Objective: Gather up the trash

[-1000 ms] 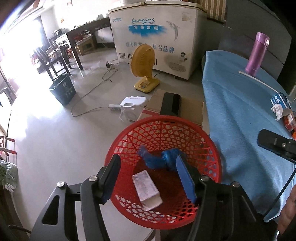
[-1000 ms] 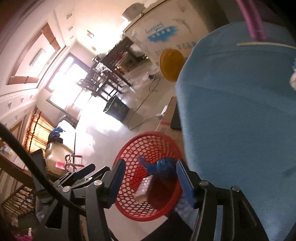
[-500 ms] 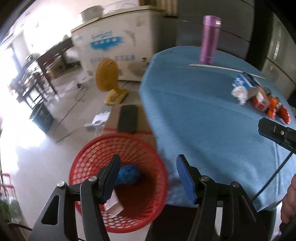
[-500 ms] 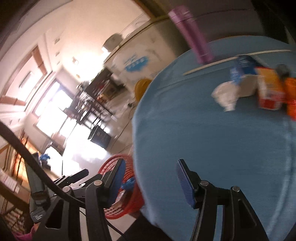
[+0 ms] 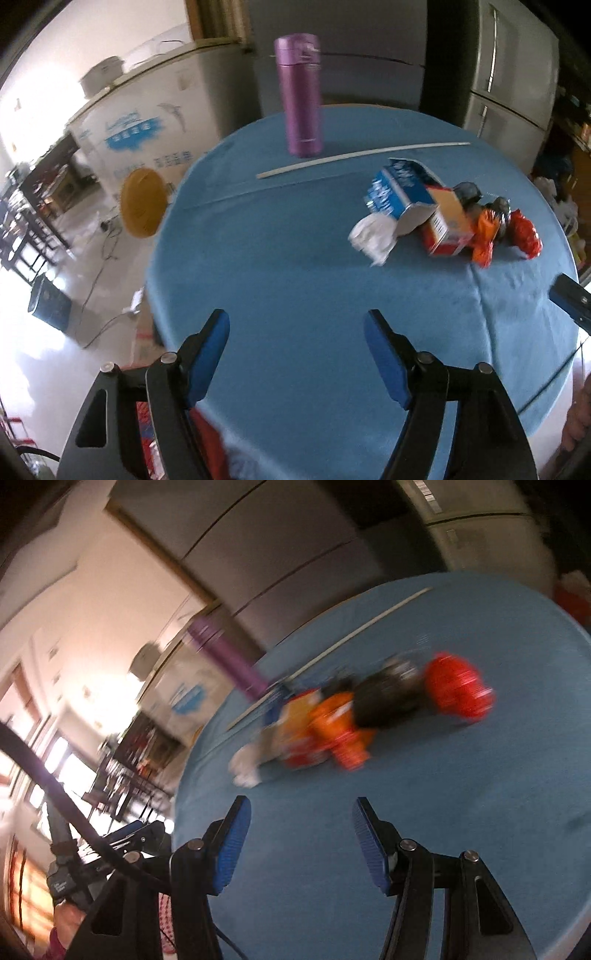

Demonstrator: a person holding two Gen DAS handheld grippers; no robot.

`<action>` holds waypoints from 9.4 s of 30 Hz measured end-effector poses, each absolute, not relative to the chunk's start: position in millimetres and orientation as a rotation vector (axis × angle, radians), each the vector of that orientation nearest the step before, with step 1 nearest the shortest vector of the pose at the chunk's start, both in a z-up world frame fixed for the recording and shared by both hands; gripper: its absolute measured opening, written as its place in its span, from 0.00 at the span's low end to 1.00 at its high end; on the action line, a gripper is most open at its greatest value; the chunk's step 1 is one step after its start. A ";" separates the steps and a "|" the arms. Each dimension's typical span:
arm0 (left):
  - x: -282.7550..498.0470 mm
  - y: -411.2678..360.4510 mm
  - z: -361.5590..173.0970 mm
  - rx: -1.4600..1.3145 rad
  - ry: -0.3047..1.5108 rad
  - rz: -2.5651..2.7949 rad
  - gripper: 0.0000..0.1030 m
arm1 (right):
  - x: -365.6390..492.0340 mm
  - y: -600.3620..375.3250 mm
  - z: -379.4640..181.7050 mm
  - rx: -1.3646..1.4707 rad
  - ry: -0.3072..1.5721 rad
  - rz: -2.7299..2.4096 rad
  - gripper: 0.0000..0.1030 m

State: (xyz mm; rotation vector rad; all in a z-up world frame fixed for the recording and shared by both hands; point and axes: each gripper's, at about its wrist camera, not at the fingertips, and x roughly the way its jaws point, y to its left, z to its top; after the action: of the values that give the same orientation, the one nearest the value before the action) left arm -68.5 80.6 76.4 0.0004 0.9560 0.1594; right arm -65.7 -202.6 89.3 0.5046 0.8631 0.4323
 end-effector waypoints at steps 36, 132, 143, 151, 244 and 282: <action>48.3 62.3 3.0 -0.070 1.056 -0.139 0.38 | 23.6 -279.5 61.2 0.497 0.876 0.297 0.46; -252.8 309.1 17.3 -0.197 0.992 0.555 0.67 | -113.3 175.4 54.6 0.216 1.160 1.054 0.59; -234.9 271.2 26.2 -0.144 0.993 0.476 0.68 | -107.4 143.6 64.1 0.277 1.121 1.029 0.59; -205.0 214.4 45.1 -0.058 0.982 0.351 0.68 | -94.1 83.0 66.5 0.339 1.066 0.934 0.59; -189.7 123.4 111.7 -0.043 0.805 0.176 0.46 | -106.5 -99.9 118.0 0.512 0.830 0.783 0.30; -266.5 257.7 76.5 -0.145 0.818 0.471 0.46 | -143.2 127.9 109.8 0.211 0.979 1.118 0.30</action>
State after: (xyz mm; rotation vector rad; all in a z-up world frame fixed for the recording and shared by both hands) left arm -266.5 257.7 76.5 -0.1454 0.8183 0.4712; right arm -143.2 127.9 109.8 0.2106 0.9791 1.1182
